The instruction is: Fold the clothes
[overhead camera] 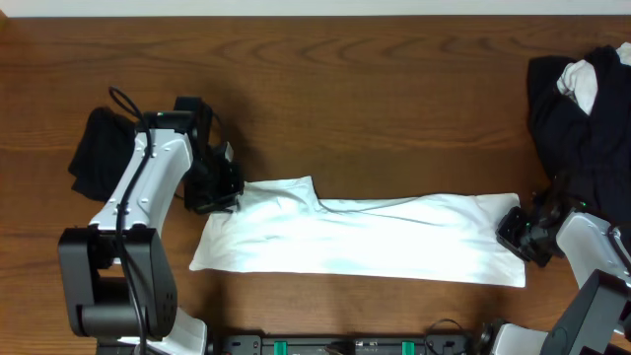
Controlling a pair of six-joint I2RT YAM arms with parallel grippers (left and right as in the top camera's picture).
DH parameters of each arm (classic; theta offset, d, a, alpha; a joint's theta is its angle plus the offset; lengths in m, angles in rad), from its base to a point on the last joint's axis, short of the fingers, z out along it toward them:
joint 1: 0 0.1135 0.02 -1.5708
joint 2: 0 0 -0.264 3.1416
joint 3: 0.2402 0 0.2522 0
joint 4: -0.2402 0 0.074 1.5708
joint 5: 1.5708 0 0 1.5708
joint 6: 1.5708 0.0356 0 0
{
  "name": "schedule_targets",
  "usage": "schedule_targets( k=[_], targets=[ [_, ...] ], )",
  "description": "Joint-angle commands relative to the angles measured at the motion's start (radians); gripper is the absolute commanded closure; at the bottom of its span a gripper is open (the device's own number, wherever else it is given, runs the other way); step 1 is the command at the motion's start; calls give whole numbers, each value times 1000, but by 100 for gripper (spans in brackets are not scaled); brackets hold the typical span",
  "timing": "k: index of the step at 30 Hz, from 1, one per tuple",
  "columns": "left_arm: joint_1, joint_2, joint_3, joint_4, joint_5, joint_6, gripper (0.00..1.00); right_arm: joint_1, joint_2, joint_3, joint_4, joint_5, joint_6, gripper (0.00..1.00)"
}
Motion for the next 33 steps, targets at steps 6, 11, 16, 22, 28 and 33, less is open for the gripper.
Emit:
schedule_targets(
  k=[6,11,16,22,28,33],
  targets=[
    [2,8,-10,-56,10,33,94,2,7,-16,5,7,-14,81],
    [3,-27,-10,-155,-69,-10,94,2,7,-16,8,8,-14,81],
    [3,-100,-10,-167,-275,-113,94,2,7,-16,10,23,-13,81],
    [3,-132,-14,-150,-282,-149,94,2,7,-16,10,24,-14,81],
    [3,-132,-67,-88,-262,-139,94,2,7,-16,10,23,-13,81],
    [3,-131,-68,18,-131,-114,87,2,7,-16,9,23,-13,81]
  ],
)
